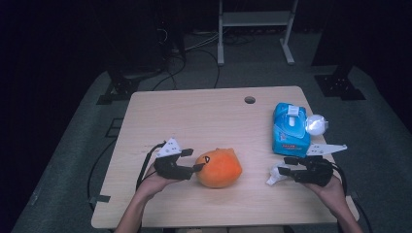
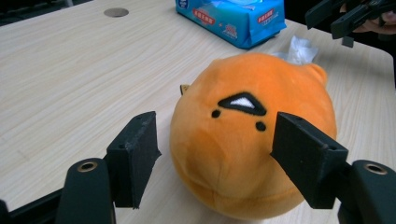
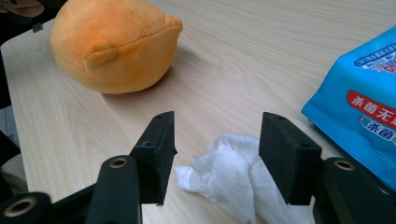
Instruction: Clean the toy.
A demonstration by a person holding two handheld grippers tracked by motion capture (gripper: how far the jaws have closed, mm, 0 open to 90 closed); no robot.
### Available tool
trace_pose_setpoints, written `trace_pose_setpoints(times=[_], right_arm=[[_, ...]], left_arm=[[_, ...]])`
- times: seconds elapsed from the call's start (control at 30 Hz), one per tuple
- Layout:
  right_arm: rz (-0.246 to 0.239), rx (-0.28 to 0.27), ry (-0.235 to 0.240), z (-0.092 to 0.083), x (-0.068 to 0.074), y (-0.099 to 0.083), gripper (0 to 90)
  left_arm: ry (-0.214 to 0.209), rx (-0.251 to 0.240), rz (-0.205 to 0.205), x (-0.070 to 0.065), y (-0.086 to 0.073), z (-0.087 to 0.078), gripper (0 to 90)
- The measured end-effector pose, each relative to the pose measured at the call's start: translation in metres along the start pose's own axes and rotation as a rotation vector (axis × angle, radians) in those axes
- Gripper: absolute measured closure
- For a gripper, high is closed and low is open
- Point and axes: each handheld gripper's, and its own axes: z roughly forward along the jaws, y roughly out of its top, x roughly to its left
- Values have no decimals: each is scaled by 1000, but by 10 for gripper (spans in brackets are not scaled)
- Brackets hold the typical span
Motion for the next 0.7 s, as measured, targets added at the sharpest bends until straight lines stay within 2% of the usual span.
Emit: trace_pose_setpoints(times=[0.7], right_arm=[[-5, 12, 8, 4, 2, 0, 411]], left_arm=[[54, 26, -43, 6, -27, -10, 199]])
